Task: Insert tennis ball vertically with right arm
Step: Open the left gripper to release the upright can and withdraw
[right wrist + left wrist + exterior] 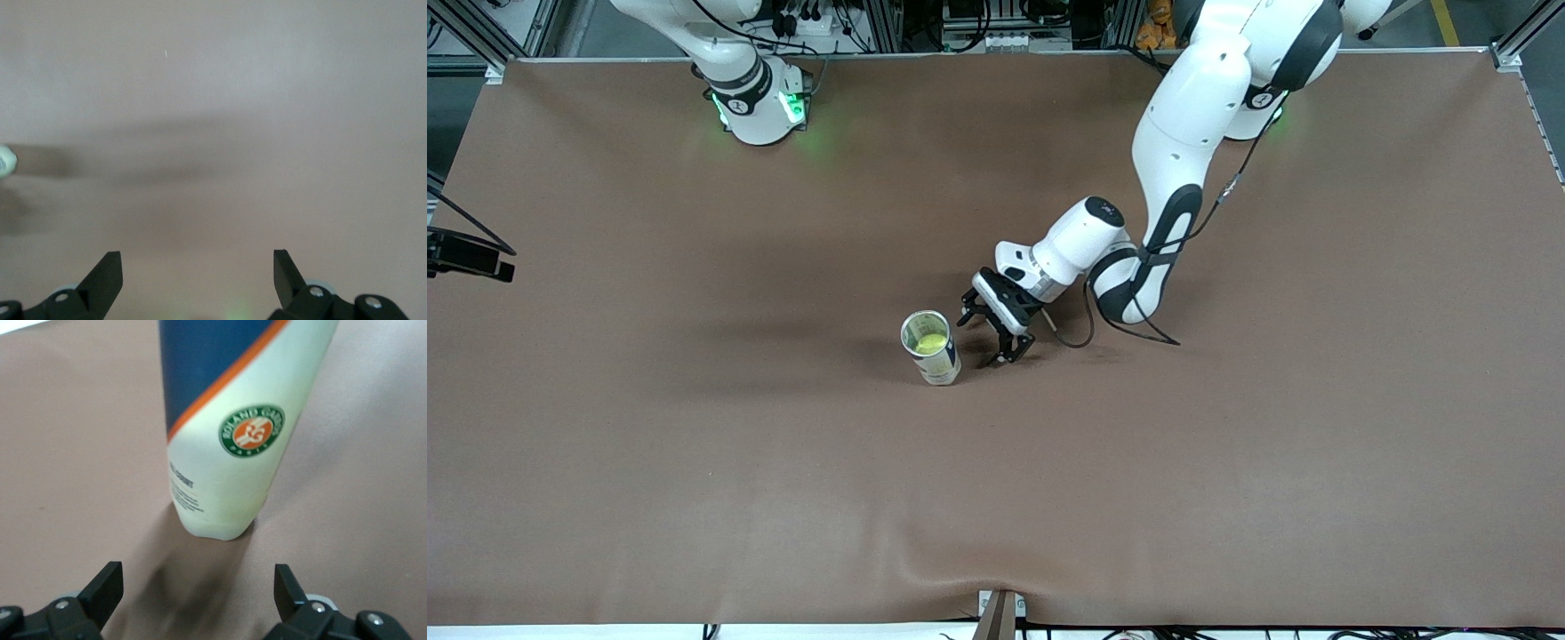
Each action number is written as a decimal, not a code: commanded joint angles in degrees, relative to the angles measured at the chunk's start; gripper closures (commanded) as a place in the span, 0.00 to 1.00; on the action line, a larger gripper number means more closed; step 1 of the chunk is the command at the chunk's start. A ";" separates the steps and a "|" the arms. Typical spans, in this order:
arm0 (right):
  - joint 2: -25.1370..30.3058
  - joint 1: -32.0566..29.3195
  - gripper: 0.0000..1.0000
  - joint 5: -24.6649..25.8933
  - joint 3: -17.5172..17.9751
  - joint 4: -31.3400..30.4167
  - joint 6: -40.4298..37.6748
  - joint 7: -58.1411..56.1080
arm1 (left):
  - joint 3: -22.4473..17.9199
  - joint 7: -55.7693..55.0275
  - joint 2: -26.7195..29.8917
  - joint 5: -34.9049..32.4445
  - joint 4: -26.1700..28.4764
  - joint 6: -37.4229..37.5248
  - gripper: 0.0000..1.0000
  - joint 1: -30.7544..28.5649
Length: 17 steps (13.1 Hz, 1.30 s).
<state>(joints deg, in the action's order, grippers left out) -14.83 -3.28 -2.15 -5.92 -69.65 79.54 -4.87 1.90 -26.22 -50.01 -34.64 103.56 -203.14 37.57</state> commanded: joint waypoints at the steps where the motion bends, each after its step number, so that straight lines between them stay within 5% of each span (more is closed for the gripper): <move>1: 0.59 0.46 0.00 0.83 0.91 3.19 0.62 -0.58 | 0.21 -4.09 4.56 -1.83 3.49 2.83 0.00 -0.39; 5: 1.29 0.56 0.00 4.34 0.91 3.56 0.36 -0.84 | 0.29 -11.21 11.06 -1.83 4.72 14.25 0.00 2.16; 13: 3.58 1.87 0.00 4.08 1.09 2.85 -2.11 -0.76 | 0.29 -17.02 14.14 -1.74 6.04 15.23 0.00 1.45; 17: 6.38 3.10 0.00 4.43 1.09 -2.23 1.67 -0.23 | 0.73 -19.39 17.92 -1.57 6.13 22.61 0.00 1.28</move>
<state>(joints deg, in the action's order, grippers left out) -11.81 -0.68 1.22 -4.85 -67.40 79.38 -5.06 2.42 -43.20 -35.97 -34.78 107.84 -183.85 39.04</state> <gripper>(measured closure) 0.000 0.000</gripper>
